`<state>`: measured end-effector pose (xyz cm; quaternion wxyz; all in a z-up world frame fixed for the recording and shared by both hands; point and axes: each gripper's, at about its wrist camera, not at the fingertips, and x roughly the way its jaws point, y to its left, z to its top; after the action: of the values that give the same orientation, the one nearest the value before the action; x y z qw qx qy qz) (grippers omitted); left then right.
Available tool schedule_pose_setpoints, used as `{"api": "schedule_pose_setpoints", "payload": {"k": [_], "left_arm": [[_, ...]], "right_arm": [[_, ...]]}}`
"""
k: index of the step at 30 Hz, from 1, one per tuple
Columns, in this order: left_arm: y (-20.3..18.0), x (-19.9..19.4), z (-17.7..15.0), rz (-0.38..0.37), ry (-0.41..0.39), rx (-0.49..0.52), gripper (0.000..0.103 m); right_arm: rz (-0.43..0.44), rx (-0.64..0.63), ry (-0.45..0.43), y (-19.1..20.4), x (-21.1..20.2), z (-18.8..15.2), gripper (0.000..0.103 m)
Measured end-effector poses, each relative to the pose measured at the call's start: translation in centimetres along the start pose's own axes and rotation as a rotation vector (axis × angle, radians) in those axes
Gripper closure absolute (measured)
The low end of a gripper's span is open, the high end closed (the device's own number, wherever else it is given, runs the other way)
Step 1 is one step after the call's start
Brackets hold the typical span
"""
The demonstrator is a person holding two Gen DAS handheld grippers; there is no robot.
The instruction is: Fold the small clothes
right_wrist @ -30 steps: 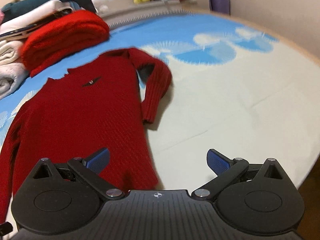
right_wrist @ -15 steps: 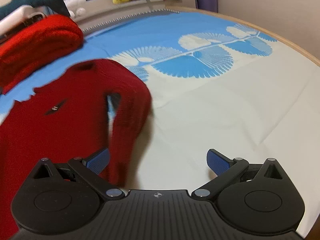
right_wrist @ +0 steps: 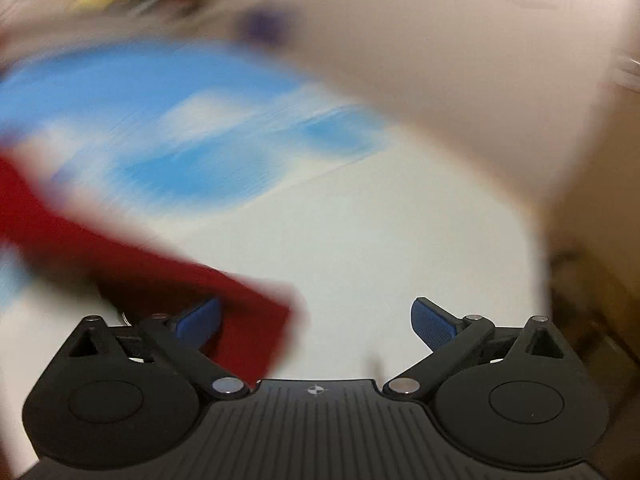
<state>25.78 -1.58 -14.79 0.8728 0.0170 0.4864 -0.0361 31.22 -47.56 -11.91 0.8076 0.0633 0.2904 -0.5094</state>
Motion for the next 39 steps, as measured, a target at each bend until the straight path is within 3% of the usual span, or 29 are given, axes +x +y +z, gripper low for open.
{"api": "schedule_pose_setpoints", "payload": {"k": [1,3,5,8,12,14,15,16,17,20,22,23,25,26,28,30,34,37,39], "left_arm": [[0.1,0.0,0.0,-0.001,0.003,-0.003,0.000],[0.2,0.0,0.1,-0.011,0.015,-0.016,0.000],[0.3,0.1,0.4,-0.031,0.033,-0.033,0.000],[0.4,-0.1,0.7,-0.105,0.044,-0.077,0.000],[0.0,-0.7,0.6,-0.202,0.026,-0.075,0.004],[-0.1,-0.8,0.4,-0.272,0.043,-0.078,0.021],[-0.3,-0.9,0.3,-0.267,0.035,-0.077,0.033],[-0.4,-1.2,0.1,-0.237,0.012,-0.072,0.059],[-0.5,-1.3,0.0,-0.209,0.002,-0.053,0.075],[0.1,-1.7,-0.3,-0.202,-0.018,-0.077,0.083],[0.4,-2.0,-0.3,-0.144,-0.042,-0.066,0.085],[0.9,-2.0,-0.1,-0.104,-0.049,-0.064,0.085],[2.8,-1.4,-0.1,-0.047,-0.058,-0.107,0.086],[3.6,-1.4,0.0,-0.025,-0.064,-0.130,0.086],[5.4,-1.5,0.5,0.035,-0.078,-0.157,0.086],[6.7,-1.5,0.8,0.065,-0.082,-0.183,0.086],[7.2,-1.3,1.3,0.082,-0.073,-0.203,0.086],[6.7,-1.4,1.4,0.093,-0.067,-0.200,0.085],[6.1,-1.5,1.4,0.111,-0.067,-0.186,0.085]], "right_arm": [[0.060,0.047,0.024,-1.3,0.0,0.3,0.003],[0.264,0.075,0.136,-2.5,0.1,-0.4,0.003],[0.495,0.017,0.261,-2.2,-0.7,-1.6,0.003],[0.733,-0.075,0.349,-1.1,-3.7,-3.1,0.003],[0.842,-0.133,0.386,-0.9,-7.4,-4.4,0.002],[0.860,-0.131,0.459,-0.8,-7.9,-5.1,0.002],[0.865,-0.126,0.500,-0.6,-8.3,-5.4,0.002],[0.866,-0.120,0.539,-0.4,-8.5,-5.8,0.002],[0.856,-0.113,0.580,-0.1,-8.7,-6.3,0.002],[0.853,-0.039,0.670,0.6,-9.4,-7.8,0.011],[0.961,0.077,0.778,1.1,-10.1,-8.7,0.016],[1.012,0.084,0.771,1.4,-11.2,-8.5,0.016],[1.188,-0.048,0.691,3.1,-14.4,-8.2,0.010],[1.293,-0.140,0.650,3.8,-16.4,-8.3,0.009],[1.415,-0.256,0.605,4.4,-18.2,-8.1,0.012],[1.401,-0.251,0.575,3.8,-16.9,-7.2,0.011],[1.090,-0.161,0.558,1.8,-10.9,-6.7,0.009],[0.869,-0.241,0.520,1.1,-8.4,-7.4,0.009],[0.794,-0.353,0.466,1.6,-8.1,-8.1,0.009]]}}
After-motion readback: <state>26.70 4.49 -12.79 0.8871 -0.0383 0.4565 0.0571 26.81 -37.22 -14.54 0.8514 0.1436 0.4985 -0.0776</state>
